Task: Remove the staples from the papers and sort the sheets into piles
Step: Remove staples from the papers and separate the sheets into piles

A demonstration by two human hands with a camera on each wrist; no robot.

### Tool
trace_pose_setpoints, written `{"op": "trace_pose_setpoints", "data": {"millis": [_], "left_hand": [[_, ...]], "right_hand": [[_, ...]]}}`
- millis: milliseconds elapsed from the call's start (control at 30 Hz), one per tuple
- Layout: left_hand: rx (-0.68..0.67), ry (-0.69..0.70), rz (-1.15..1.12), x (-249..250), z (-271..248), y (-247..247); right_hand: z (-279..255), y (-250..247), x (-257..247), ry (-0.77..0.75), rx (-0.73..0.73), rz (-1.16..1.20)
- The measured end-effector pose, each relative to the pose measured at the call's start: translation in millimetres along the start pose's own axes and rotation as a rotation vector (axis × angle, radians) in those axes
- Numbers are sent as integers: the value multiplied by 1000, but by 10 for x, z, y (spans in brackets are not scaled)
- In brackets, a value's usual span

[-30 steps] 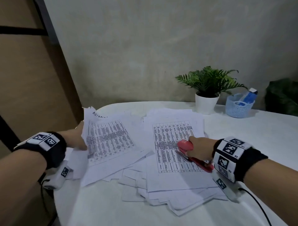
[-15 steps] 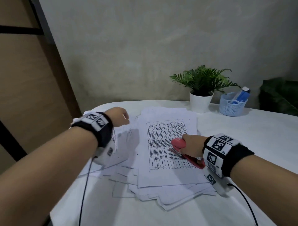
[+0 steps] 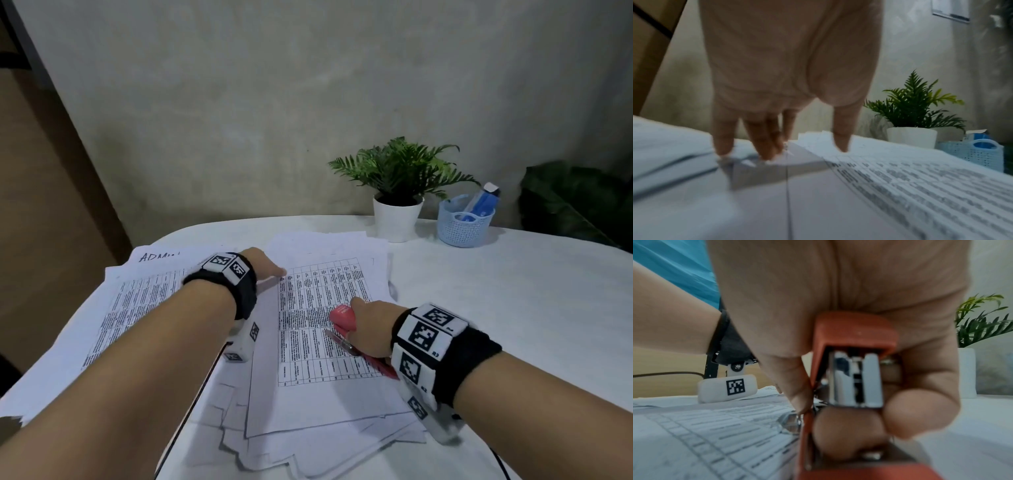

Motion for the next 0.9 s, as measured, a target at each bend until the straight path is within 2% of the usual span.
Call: {"op": "trace_pose_setpoints", "data": {"millis": [267, 400, 533, 633, 700, 800, 900], "left_hand": [[123, -42, -149, -4, -4, 32], [334, -12, -236, -97, 26, -11], [407, 27, -167, -121, 10, -35], [509, 55, -209, -77, -66, -63], [513, 112, -344, -44, -160, -109], [439, 170, -508, -49, -338, -191], [504, 212, -619, -61, -612, -317]], "right_hand": [[104, 72, 62, 42, 63, 5], [111, 84, 61, 34, 71, 20], [76, 74, 39, 20, 36, 76], [139, 90, 74, 31, 78, 92], [169, 100, 97, 51, 89, 139], [134, 67, 94, 44, 98, 162], [55, -8, 132, 28, 132, 238]]}}
Point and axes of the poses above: each hand's wrist, its own z-axis towards the middle knuckle, its own y-axis out of the palm, x = y × z, the point moved 1 cm from there along z, towards the middle knuckle, and after that the axes turned 15 degrees about z, right-handed, at the moved point
